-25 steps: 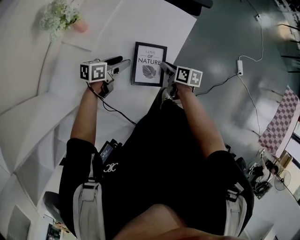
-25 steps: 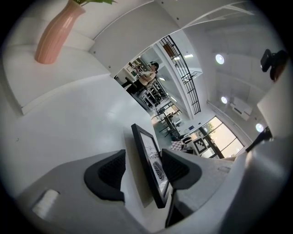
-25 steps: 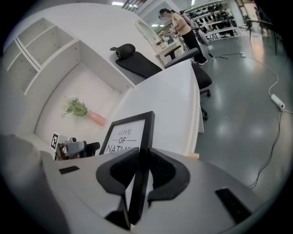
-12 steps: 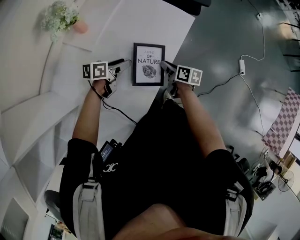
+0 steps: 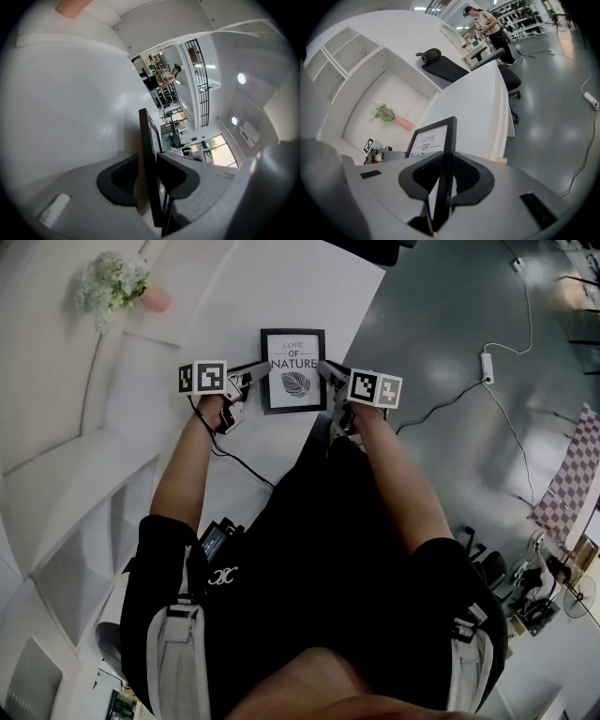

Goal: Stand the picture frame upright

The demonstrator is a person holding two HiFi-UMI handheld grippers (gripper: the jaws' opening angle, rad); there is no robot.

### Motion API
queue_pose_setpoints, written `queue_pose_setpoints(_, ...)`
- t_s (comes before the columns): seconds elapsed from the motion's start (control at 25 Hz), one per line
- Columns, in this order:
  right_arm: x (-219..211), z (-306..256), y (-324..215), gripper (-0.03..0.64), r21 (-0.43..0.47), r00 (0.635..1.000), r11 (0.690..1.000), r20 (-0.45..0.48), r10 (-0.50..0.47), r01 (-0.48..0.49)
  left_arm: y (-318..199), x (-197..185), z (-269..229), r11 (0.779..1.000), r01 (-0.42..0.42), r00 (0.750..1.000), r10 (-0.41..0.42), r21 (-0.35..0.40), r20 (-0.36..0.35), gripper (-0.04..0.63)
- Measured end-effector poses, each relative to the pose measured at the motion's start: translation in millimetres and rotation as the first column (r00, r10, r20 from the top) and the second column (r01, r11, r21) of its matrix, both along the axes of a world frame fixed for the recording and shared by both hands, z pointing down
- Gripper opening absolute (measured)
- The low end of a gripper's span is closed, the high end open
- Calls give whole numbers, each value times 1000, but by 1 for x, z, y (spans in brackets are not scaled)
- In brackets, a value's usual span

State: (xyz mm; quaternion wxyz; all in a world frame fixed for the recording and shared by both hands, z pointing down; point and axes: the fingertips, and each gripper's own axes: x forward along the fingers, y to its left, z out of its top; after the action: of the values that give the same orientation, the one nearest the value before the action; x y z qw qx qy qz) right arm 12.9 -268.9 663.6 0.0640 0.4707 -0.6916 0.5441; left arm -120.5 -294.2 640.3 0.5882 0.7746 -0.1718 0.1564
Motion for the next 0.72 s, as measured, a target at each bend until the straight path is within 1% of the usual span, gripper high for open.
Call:
queue_pose_setpoints(0.08,0,0,0,71,3,1000,1000,1,-3,3,1,3,0,1000,-4,1000,4,11,14,89)
queue_pose_setpoints(0.32,-1,3,-2,71,12,1000,1000,-7,-23,23,-1,4,-4,999,9,999,-11,52,33,87)
queue_pose_setpoints(0.4,-4,5,1,71,2,999,999,-3,-33,33,3,3,-8,997,12,999,-16,79,51,87)
queue_pose_setpoints(0.48,-5,4,2,71,-1,999,999,-21,-49,49,4,3,-14,994,16,997,-23,109,69,89)
queue_pose_setpoints(0.6,-2,-11,-2,69,49,995,996,-71,-69,73,7,6,-30,984,15,996,-30,180,84,83)
queue_pose_setpoints(0.64,0,-20,-3,67,75,993,993,-88,-79,86,8,8,-38,977,9,996,-28,215,88,81)
queue_pose_setpoints(0.72,7,-38,-7,67,127,987,985,-125,-104,120,9,15,-56,956,-7,994,-26,294,106,81)
